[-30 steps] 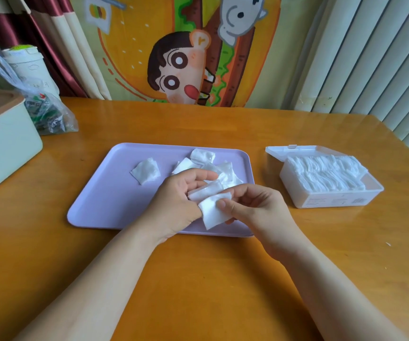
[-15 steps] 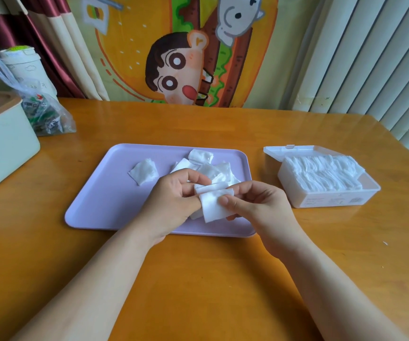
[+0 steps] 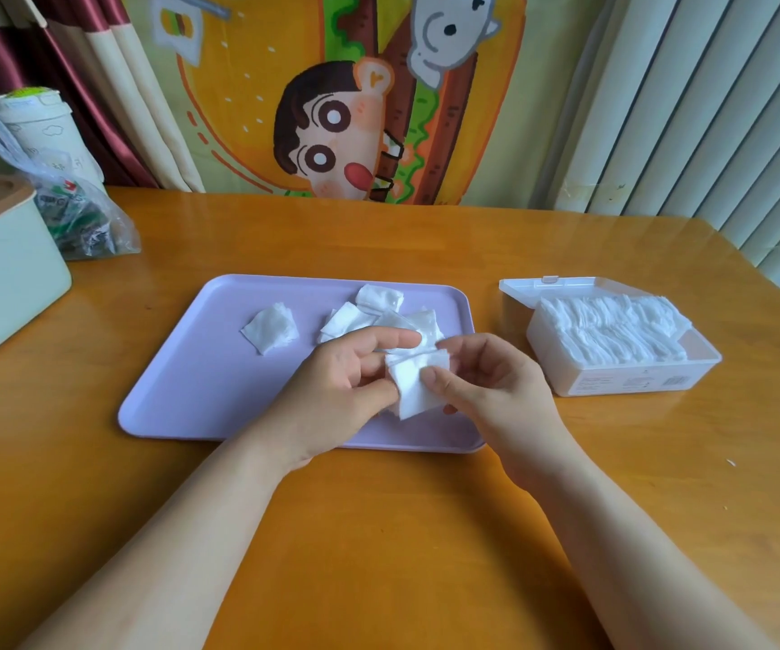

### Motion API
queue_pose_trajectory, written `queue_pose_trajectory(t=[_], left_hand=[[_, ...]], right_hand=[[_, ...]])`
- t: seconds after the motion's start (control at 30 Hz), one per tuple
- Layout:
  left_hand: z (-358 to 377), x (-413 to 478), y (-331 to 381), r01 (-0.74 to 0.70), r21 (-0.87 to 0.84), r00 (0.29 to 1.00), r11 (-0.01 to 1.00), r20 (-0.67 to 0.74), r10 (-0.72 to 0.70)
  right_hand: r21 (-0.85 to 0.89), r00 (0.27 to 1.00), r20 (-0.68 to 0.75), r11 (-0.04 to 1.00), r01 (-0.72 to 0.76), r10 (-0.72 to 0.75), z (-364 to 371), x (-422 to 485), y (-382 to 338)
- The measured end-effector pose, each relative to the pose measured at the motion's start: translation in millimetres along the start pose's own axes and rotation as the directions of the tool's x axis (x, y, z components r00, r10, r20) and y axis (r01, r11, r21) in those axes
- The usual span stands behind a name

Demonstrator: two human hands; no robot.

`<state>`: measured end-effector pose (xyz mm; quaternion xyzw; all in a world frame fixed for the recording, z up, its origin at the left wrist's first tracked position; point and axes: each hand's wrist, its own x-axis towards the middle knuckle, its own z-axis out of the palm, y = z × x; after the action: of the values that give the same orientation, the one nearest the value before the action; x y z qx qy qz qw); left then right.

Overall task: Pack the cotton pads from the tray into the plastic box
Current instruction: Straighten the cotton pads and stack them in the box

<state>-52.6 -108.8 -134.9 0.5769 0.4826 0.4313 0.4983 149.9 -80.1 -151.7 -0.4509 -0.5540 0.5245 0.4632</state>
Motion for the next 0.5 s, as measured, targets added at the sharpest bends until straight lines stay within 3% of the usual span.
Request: queue_pose_trajectory(t=[0.1,0.23,0.33,0.4,0.47,0.5], left_hand=[[-0.8,-1.3,2.8,-0.038,-0.055,0.999,0.998,0.024,0.04],[0.7,1.0,-3.7,-0.065,0.018,0.998,0.998,-0.003,0.065],[-0.3,3.0,-4.0,-0.046,0.076,0.998,0.996,-0.029,0.048],[-4.3,4.9,-6.0,-0.01,0.143,0.992,0.99,-0.125,0.028],[-12.4,8.8,-13.6,0.064,0.366,0.962,0.928,-0.271,0.04],[-16.3,9.5,-17.3,0.12,0.511,0.948,0.851,-0.313,0.054]], right_hand=[[-0.01,0.999,0.052,1.0,-0.01,0.01,-1.7,1.7,2.2],[0.006,0.971,0.236,1.0,0.023,-0.024,-0.2,-4.2,-6.8],[0.037,0.988,0.151,0.999,0.013,-0.019,1.9,-3.6,-3.3],[0.079,0.999,0.054,0.997,-0.008,0.004,2.4,-1.9,-0.9],[0.123,0.999,-0.01,0.992,-0.034,0.036,2.1,-1.3,-0.2],[0.126,0.999,-0.033,0.991,-0.039,0.043,2.0,-1.4,-0.5]])
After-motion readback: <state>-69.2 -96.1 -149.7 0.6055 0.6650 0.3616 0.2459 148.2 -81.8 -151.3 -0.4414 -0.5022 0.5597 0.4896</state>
